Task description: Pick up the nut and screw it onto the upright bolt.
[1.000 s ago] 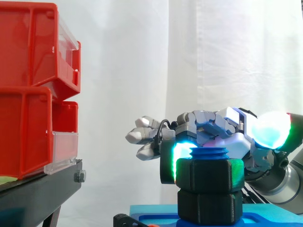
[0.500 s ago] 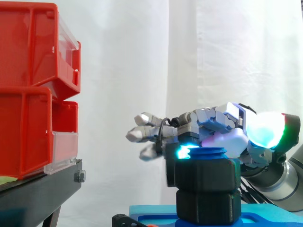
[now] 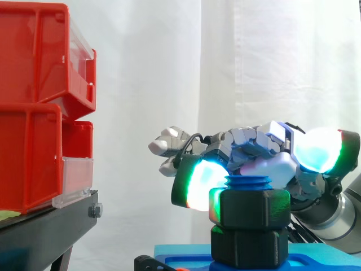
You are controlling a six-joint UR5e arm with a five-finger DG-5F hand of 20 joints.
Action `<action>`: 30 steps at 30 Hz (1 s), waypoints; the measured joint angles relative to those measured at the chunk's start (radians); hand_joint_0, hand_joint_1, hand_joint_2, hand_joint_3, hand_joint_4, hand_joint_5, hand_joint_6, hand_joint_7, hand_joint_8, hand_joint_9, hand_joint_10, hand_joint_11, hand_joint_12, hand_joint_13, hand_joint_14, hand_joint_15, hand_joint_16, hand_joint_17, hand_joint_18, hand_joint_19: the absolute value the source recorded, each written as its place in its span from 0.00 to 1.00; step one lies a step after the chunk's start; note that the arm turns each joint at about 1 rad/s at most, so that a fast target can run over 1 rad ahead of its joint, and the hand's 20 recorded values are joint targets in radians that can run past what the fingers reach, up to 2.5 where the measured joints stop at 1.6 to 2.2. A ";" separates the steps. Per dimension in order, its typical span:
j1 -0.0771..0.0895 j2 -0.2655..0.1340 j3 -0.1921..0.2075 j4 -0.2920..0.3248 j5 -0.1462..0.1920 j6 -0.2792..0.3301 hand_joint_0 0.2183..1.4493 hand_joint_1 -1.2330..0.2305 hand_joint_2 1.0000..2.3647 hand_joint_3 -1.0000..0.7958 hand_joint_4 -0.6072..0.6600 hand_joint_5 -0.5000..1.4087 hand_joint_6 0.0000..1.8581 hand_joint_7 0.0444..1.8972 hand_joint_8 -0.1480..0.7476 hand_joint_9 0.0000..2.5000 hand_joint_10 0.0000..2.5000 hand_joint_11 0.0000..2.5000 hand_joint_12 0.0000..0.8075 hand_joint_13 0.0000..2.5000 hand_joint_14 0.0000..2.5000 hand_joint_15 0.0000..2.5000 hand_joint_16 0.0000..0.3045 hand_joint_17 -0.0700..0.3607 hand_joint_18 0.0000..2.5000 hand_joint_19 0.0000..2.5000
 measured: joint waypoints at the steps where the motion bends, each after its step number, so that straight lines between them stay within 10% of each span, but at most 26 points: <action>1: 0.001 0.000 -0.002 0.000 0.001 -0.001 0.17 0.80 0.00 0.28 0.62 0.16 0.27 0.33 0.40 0.15 0.00 0.00 0.41 0.03 0.00 0.00 0.14 0.39 0.00 0.00; 30: 0.016 0.000 -0.020 -0.001 0.033 -0.007 0.20 0.70 0.00 0.28 0.71 0.22 0.27 0.60 0.46 0.23 0.00 0.00 0.38 0.09 0.00 0.00 0.13 0.36 0.00 0.00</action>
